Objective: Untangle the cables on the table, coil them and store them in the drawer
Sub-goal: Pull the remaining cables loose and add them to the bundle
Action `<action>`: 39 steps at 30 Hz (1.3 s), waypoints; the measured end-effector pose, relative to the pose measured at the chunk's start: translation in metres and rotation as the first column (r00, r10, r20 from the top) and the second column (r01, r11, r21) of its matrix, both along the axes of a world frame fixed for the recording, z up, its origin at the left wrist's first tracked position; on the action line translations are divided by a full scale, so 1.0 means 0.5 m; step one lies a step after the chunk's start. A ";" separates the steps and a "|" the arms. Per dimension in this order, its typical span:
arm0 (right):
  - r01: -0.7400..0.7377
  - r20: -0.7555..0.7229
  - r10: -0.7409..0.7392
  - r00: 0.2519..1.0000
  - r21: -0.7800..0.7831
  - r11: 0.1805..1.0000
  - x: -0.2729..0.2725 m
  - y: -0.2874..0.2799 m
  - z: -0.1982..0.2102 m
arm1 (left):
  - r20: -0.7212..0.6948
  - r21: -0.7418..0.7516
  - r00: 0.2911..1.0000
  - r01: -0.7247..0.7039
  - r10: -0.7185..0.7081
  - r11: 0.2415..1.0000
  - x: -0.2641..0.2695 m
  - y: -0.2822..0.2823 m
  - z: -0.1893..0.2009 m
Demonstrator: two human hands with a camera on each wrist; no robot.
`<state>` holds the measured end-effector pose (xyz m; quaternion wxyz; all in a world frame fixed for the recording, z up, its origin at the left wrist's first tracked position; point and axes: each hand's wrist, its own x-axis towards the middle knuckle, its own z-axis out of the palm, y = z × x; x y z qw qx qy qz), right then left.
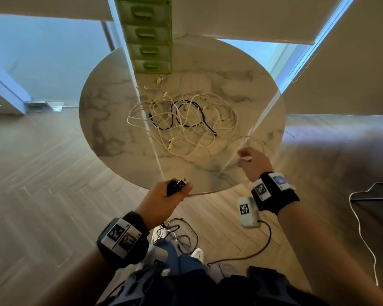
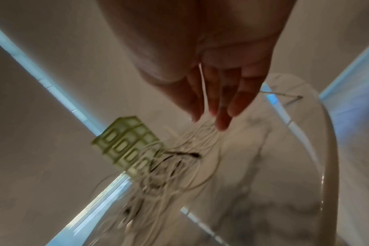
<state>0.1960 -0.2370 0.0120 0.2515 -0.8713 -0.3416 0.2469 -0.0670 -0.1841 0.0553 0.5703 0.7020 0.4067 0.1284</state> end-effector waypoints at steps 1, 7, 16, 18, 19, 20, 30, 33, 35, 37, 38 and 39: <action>0.118 0.012 -0.118 0.993 0.035 0.992 0.023 0.006 -0.002 | 0.007 -0.006 1.000 -0.009 0.009 1.000 -0.004 0.003 -0.001; 0.270 -0.148 -0.273 0.951 -0.040 0.962 0.096 0.007 -0.070 | 0.028 -0.083 1.000 -0.001 0.003 0.997 -0.025 0.028 0.002; 0.021 0.241 -0.140 0.960 0.440 0.898 0.010 0.014 0.026 | 0.279 -0.512 0.950 0.024 0.141 0.858 -0.004 0.066 0.007; -0.010 0.211 -0.156 0.965 0.625 0.781 -0.021 0.006 0.058 | 0.335 -0.527 0.928 0.042 0.162 0.849 0.007 0.069 0.015; -0.050 0.231 -0.137 0.963 0.656 0.753 -0.038 0.002 0.071 | 0.366 -0.539 0.913 0.049 0.181 0.841 0.013 0.070 0.020; -0.102 0.267 -0.106 0.958 0.661 0.743 -0.056 -0.001 0.083 | 0.396 -0.548 0.896 0.057 0.200 0.834 0.020 0.069 0.026; -0.148 0.030 0.173 0.984 0.671 0.727 -0.216 -0.023 0.096 | 0.354 -0.374 0.929 0.038 0.105 0.926 0.092 0.041 0.029; 0.110 -0.313 0.124 0.942 0.634 0.766 -0.230 -0.021 0.119 | 0.379 -0.391 0.913 0.011 0.151 0.920 0.091 0.033 0.022; 0.234 -0.463 0.103 0.881 0.613 0.755 -0.229 -0.021 0.130 | 0.398 -0.378 0.905 0.014 0.149 0.926 0.087 0.032 0.017; 0.265 -0.501 0.098 0.860 0.602 0.754 -0.231 -0.019 0.132 | 0.380 -0.326 0.918 0.021 0.111 0.945 0.085 0.030 0.012; 0.264 -0.505 0.100 0.857 0.599 0.756 -0.235 -0.018 0.131 | 0.364 -0.298 0.926 0.017 0.098 0.954 0.085 0.028 0.009; 0.262 -0.502 0.097 0.859 0.596 0.759 -0.238 -0.016 0.130 | 0.355 -0.282 0.930 0.012 0.093 0.959 0.084 0.026 0.005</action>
